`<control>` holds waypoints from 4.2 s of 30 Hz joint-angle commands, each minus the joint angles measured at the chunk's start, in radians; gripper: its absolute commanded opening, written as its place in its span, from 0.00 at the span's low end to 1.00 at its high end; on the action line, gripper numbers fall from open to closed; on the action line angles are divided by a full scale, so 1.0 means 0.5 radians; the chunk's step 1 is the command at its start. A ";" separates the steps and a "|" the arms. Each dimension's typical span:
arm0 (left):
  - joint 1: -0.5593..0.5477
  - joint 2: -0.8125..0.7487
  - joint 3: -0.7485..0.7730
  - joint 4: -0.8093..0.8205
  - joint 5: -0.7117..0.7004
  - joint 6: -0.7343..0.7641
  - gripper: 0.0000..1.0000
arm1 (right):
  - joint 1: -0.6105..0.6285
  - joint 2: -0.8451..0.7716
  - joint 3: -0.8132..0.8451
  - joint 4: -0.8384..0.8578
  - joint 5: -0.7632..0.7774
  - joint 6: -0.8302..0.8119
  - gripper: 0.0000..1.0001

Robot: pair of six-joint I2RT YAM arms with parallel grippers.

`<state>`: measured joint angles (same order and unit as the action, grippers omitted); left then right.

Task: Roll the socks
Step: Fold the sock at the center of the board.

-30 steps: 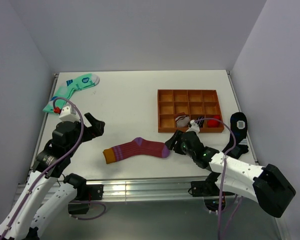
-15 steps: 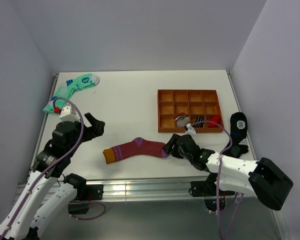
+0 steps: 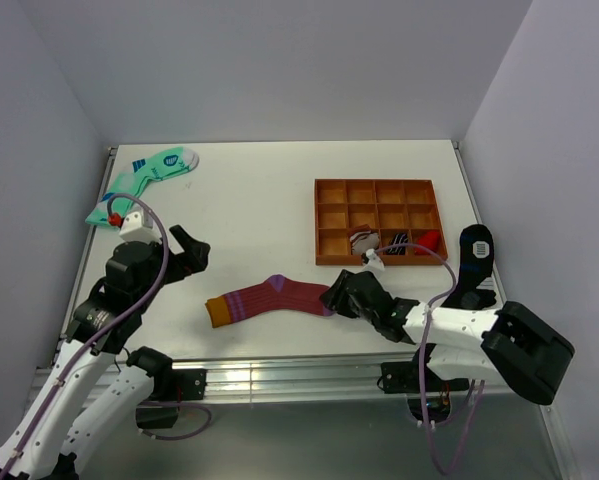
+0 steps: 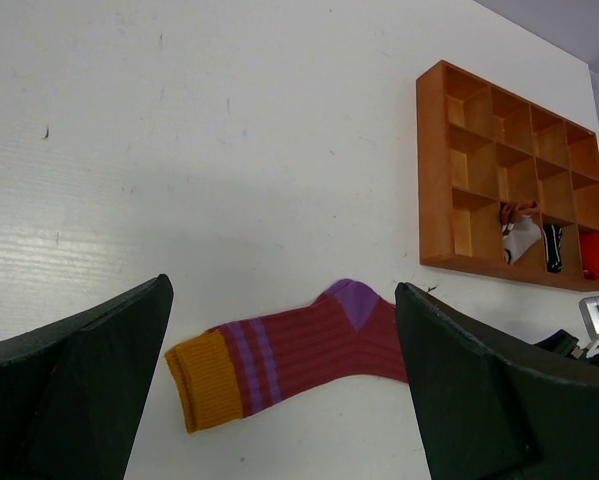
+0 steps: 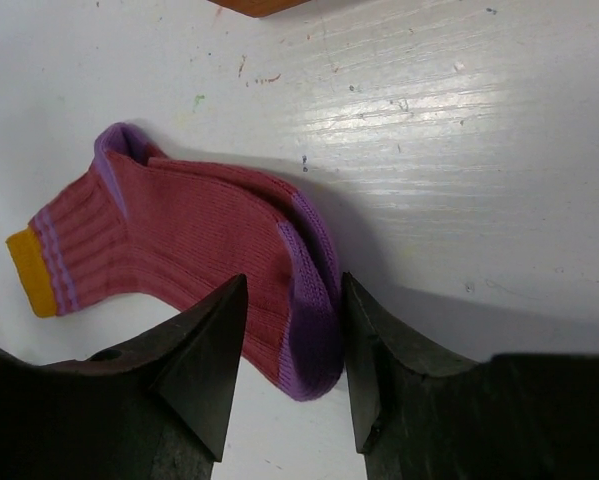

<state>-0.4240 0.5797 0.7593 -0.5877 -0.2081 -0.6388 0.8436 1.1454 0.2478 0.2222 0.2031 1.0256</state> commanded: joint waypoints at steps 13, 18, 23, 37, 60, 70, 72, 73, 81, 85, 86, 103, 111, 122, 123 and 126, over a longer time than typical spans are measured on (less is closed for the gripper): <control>0.001 0.255 -0.314 0.168 -0.145 -0.666 0.69 | 0.065 -0.238 -0.133 0.053 0.281 0.118 0.33; 0.001 0.261 -0.659 0.344 -0.188 -0.937 0.39 | 0.071 -0.333 -0.155 0.028 0.296 0.115 0.31; 0.001 0.221 -0.831 0.326 -0.259 -0.993 0.37 | 0.089 -0.361 -0.140 0.013 0.315 0.106 0.30; 0.001 0.252 -1.037 0.463 -0.228 -1.066 0.07 | 0.172 -0.367 -0.011 -0.082 0.400 0.053 0.27; -0.032 0.371 -1.086 0.589 -0.161 -1.161 0.00 | 0.393 -0.091 0.667 -0.183 0.446 -0.278 0.25; -0.048 0.329 -1.089 0.556 -0.185 -1.165 0.00 | 0.393 -0.321 0.395 -0.736 0.701 0.234 0.49; -0.051 0.326 -1.089 0.556 -0.179 -1.165 0.00 | 0.393 -0.434 0.284 -0.769 0.692 0.323 0.51; -0.051 0.323 -1.089 0.556 -0.182 -1.165 0.00 | 0.393 -0.471 0.256 -0.794 0.695 0.354 0.51; -0.048 0.286 -1.098 0.540 -0.185 -1.171 0.00 | 0.396 -0.463 0.039 -0.666 0.643 0.535 0.59; -0.048 0.292 -1.089 0.525 -0.191 -1.165 0.00 | 0.393 -0.386 0.005 -0.555 0.637 0.581 0.61; -0.051 0.289 -1.083 0.525 -0.191 -1.165 0.00 | 0.396 -0.343 0.002 -0.494 0.637 0.581 0.61; -0.048 0.307 -1.095 0.546 -0.179 -1.168 0.00 | 0.387 0.029 -0.020 -0.101 0.655 0.670 0.45; -0.066 0.378 -1.071 0.623 -0.145 -1.192 0.00 | 0.393 -0.226 0.084 -0.340 0.870 0.465 0.22; -0.278 0.638 -0.960 0.773 -0.204 -1.318 0.00 | 0.396 -0.747 0.140 -0.751 1.066 0.262 0.20; -0.296 0.645 -0.960 0.779 -0.204 -1.327 0.00 | 0.396 -0.781 0.124 -0.736 1.045 0.216 0.20; -0.388 0.629 -0.991 0.780 -0.210 -1.388 0.00 | 0.396 -0.824 0.081 -0.656 0.990 0.137 0.19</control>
<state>-0.5808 0.8986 0.2474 -0.2203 -0.2924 -1.2827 1.0363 0.7586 0.2943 -0.1097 0.6647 1.1553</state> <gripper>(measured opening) 0.013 0.193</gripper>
